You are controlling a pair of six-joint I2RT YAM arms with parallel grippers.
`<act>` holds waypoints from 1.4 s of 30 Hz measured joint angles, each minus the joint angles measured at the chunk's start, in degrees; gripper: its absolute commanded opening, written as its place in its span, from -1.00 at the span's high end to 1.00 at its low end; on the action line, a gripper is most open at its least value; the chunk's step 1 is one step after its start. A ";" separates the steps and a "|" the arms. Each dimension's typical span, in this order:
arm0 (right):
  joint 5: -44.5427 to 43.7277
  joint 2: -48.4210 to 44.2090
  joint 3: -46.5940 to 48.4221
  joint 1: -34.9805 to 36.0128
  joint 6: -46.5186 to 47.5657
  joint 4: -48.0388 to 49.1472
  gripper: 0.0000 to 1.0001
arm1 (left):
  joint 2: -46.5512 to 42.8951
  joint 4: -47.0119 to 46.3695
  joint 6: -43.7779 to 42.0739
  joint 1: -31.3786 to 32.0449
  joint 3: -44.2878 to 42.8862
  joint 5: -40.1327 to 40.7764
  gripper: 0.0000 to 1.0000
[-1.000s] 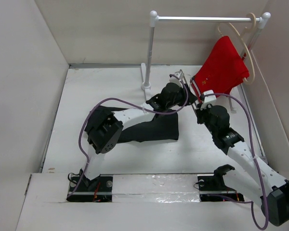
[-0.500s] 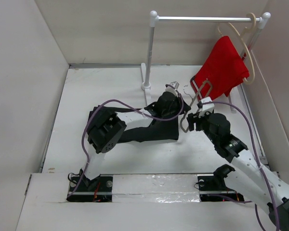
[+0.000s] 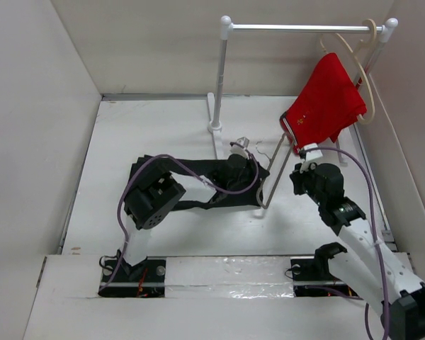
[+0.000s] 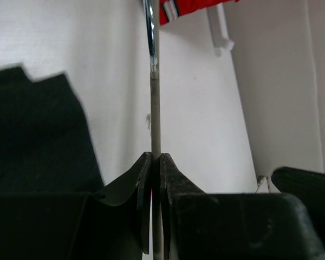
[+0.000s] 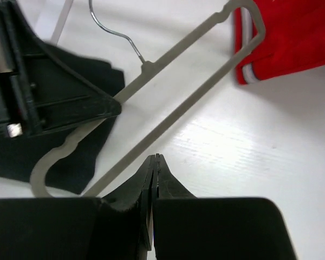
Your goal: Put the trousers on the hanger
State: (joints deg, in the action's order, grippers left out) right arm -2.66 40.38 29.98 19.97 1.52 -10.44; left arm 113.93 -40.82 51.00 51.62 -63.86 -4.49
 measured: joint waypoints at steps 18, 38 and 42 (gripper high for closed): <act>17.07 23.26 -4.35 -1.20 -2.99 16.96 0.88 | -4.61 -12.35 10.40 8.66 17.57 23.61 1.00; 20.46 38.49 -5.53 0.57 -6.93 31.61 0.84 | -2.56 -14.29 10.99 7.52 18.84 25.59 1.00; 17.53 34.51 -4.76 3.39 -6.91 29.94 0.26 | -2.56 -14.53 11.02 7.34 18.86 25.49 1.00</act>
State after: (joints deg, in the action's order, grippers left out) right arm 14.87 74.89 25.21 23.35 -5.39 19.51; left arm 111.37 -55.35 62.02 58.96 -44.99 20.99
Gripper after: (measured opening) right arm 0.291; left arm 0.061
